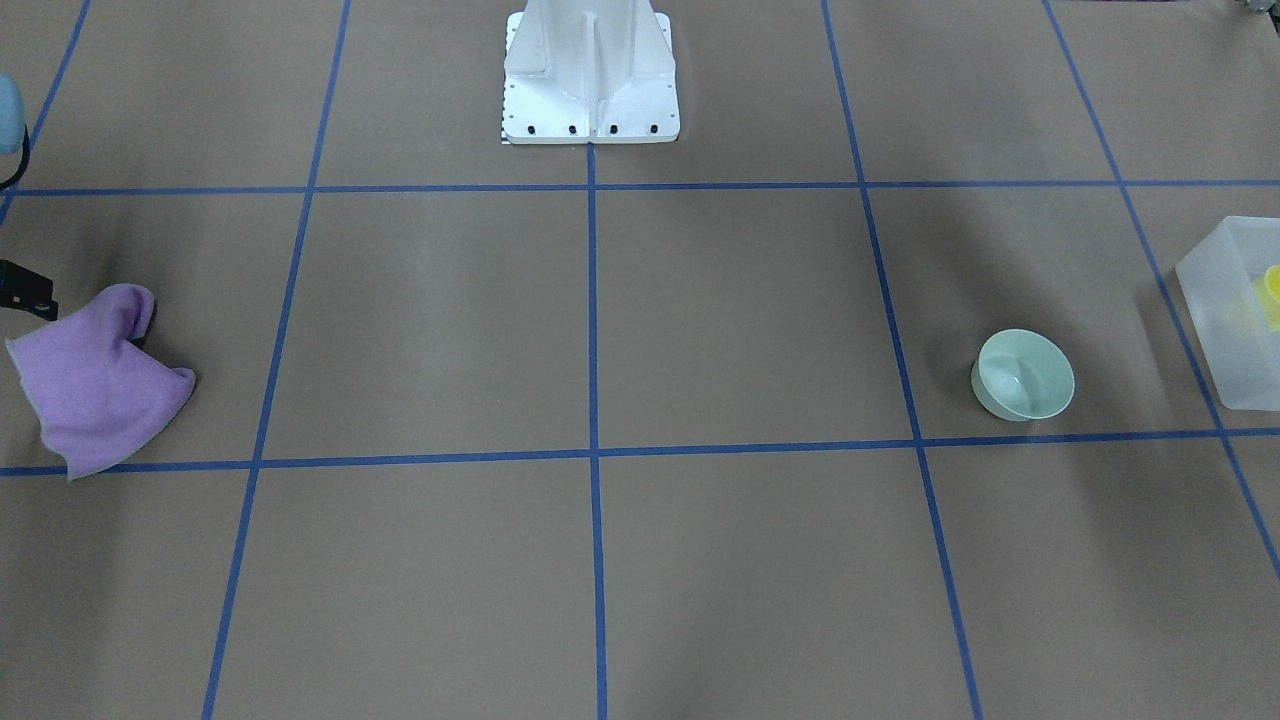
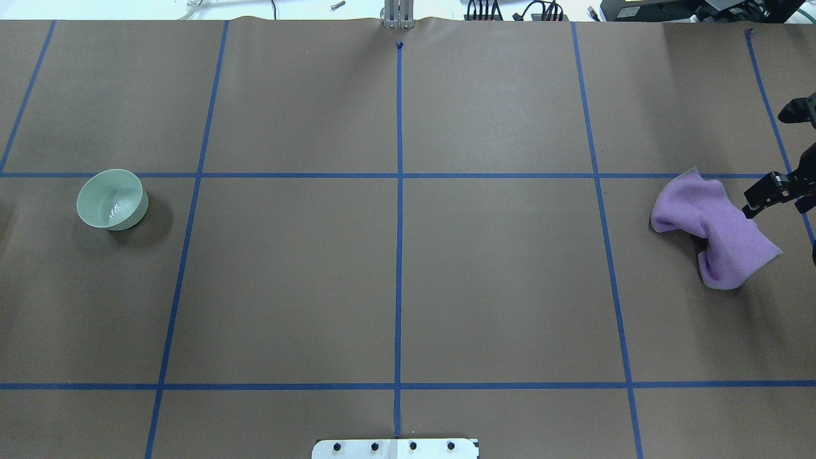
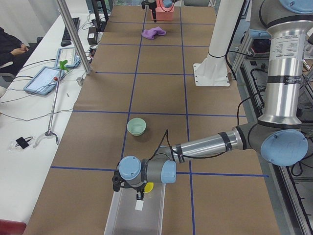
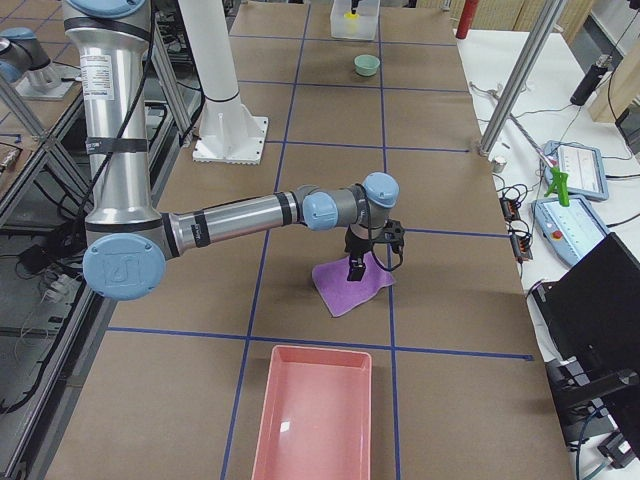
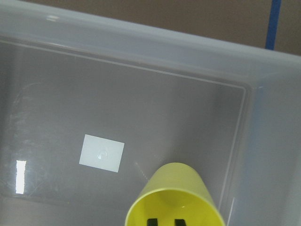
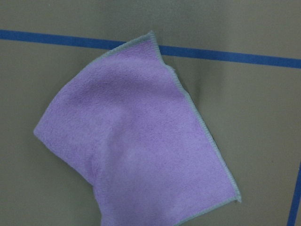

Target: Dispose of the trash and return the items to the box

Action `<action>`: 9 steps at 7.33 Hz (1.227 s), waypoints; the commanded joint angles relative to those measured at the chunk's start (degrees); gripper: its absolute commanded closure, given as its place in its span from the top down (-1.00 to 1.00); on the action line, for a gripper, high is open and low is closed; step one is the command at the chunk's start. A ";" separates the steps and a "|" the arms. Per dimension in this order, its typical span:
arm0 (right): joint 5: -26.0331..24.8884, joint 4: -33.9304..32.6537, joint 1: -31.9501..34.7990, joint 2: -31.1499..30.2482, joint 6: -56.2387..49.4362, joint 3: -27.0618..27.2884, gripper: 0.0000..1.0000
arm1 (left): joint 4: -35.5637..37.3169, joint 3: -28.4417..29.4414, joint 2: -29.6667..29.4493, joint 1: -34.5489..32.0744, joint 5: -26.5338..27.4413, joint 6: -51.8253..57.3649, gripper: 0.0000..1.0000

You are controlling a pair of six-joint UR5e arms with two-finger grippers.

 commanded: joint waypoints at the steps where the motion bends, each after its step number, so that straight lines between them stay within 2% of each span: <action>1: 0.01 0.00 0.16 -0.02 0.00 0.10 1.00 | 3.35 -6.56 -0.02 -0.39 -0.43 0.20 0.97; 5: 0.36 0.09 -0.36 1.11 -0.26 -1.66 1.00 | 20.67 -19.39 -3.97 -2.84 -0.35 0.20 0.97; 7: -0.08 0.09 -4.74 3.92 -0.44 -3.22 1.00 | 27.00 -25.11 -5.55 -3.03 -0.17 -0.23 0.97; 9: 0.01 2.00 -8.34 6.39 -0.44 -7.79 1.00 | 27.73 -25.57 -7.05 -2.94 -0.17 -0.50 0.97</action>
